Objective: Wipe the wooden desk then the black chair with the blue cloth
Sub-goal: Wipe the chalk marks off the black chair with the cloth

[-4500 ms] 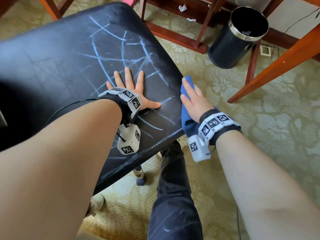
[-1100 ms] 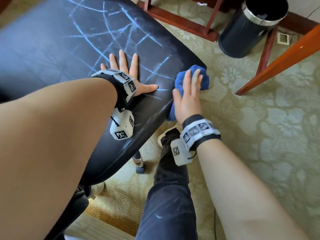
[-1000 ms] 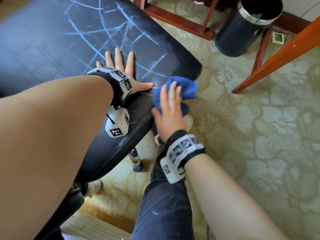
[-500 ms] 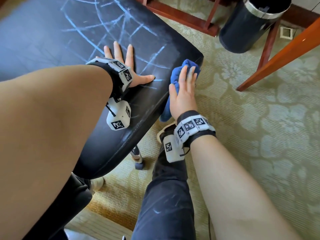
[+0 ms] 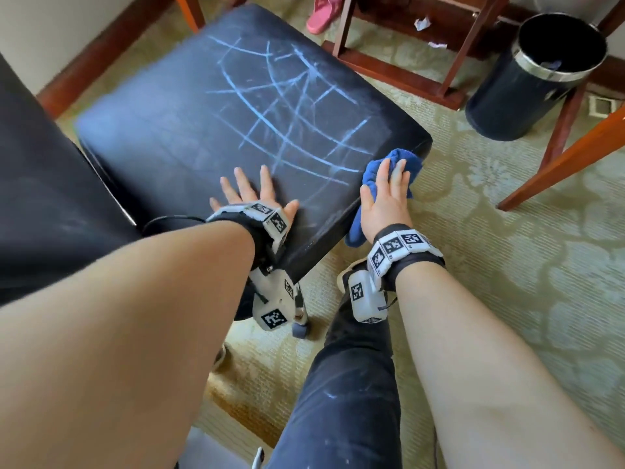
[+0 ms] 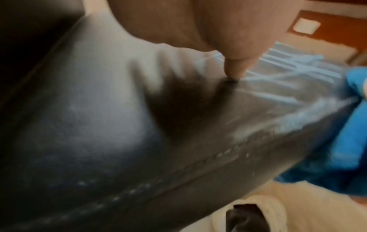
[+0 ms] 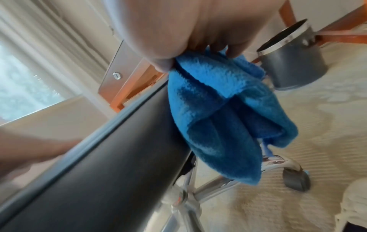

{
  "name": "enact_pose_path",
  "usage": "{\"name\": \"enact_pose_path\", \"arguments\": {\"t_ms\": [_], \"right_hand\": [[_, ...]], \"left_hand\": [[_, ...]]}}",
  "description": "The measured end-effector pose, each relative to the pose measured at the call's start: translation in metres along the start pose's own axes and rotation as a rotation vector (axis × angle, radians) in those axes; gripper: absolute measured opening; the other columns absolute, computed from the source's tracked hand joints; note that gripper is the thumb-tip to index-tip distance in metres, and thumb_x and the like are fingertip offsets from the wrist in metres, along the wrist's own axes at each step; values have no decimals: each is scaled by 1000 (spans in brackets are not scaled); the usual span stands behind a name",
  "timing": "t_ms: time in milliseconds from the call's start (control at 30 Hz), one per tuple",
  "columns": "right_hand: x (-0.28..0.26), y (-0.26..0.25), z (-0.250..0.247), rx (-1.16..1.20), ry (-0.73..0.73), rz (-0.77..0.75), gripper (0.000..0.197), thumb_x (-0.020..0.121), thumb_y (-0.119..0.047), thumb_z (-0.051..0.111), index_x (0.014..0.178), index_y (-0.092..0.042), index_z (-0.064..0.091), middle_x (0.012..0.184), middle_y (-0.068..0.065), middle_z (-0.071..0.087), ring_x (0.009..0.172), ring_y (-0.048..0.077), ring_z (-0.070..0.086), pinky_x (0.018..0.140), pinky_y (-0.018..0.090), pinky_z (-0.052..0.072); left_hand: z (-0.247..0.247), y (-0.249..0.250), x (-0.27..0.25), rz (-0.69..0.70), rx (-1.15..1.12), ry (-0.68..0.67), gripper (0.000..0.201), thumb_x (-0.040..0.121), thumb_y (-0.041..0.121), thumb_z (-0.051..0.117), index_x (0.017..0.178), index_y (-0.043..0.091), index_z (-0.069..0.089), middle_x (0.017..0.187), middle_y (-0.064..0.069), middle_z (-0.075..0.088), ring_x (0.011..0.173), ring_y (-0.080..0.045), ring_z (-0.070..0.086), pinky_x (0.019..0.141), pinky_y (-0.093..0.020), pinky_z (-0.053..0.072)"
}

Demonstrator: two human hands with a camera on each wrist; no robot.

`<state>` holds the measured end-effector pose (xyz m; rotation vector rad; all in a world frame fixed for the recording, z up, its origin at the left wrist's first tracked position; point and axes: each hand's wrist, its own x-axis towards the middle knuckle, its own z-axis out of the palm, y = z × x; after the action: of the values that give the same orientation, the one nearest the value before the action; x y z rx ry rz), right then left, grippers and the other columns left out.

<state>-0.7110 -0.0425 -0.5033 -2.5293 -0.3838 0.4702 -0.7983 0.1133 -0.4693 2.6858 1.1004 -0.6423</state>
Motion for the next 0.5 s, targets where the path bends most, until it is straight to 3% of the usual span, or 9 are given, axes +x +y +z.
{"name": "enact_pose_path", "arguments": {"t_ms": [100, 167, 300, 400, 500], "right_hand": [[-22, -11, 14, -175, 1, -111, 60, 101, -30, 29, 150, -10, 0, 156, 15, -12, 144, 31, -8, 118, 36, 1], [-43, -23, 31, -268, -48, -193, 63, 100, -35, 30, 150, -12, 0, 156, 14, -12, 143, 33, -10, 115, 40, -4], [-86, -45, 65, -360, -155, -411, 66, 98, -40, 32, 150, -17, -1, 157, 7, -11, 143, 30, -13, 111, 40, -18], [-85, -46, 69, -407, -127, -401, 66, 99, -42, 29, 149, -17, -5, 157, 4, -11, 144, 24, -13, 108, 35, -22], [-69, -43, 60, -428, -56, -270, 64, 99, -43, 25, 149, -17, -7, 157, 4, -12, 144, 21, -12, 113, 37, -15]], "left_hand": [[16, -21, -11, -36, -7, -28, 73, 93, 58, 30, 148, 34, -11, 155, -9, -21, 141, -41, -16, 108, -64, -2], [17, -23, -15, -24, -61, -68, 67, 94, 56, 27, 147, 38, -10, 156, -5, -20, 141, -42, -13, 109, -61, -1], [8, -31, -14, 37, 61, -89, 63, 98, 51, 27, 150, 30, -1, 157, -11, -8, 140, -47, 1, 112, -55, 5], [2, -42, -9, 40, 95, -107, 62, 97, 50, 31, 149, 34, 1, 157, -12, -5, 139, -48, 7, 112, -52, 8], [-3, -47, -7, 57, 152, -152, 62, 97, 51, 31, 148, 38, -2, 157, -10, -9, 140, -46, 5, 112, -52, 7]]}}
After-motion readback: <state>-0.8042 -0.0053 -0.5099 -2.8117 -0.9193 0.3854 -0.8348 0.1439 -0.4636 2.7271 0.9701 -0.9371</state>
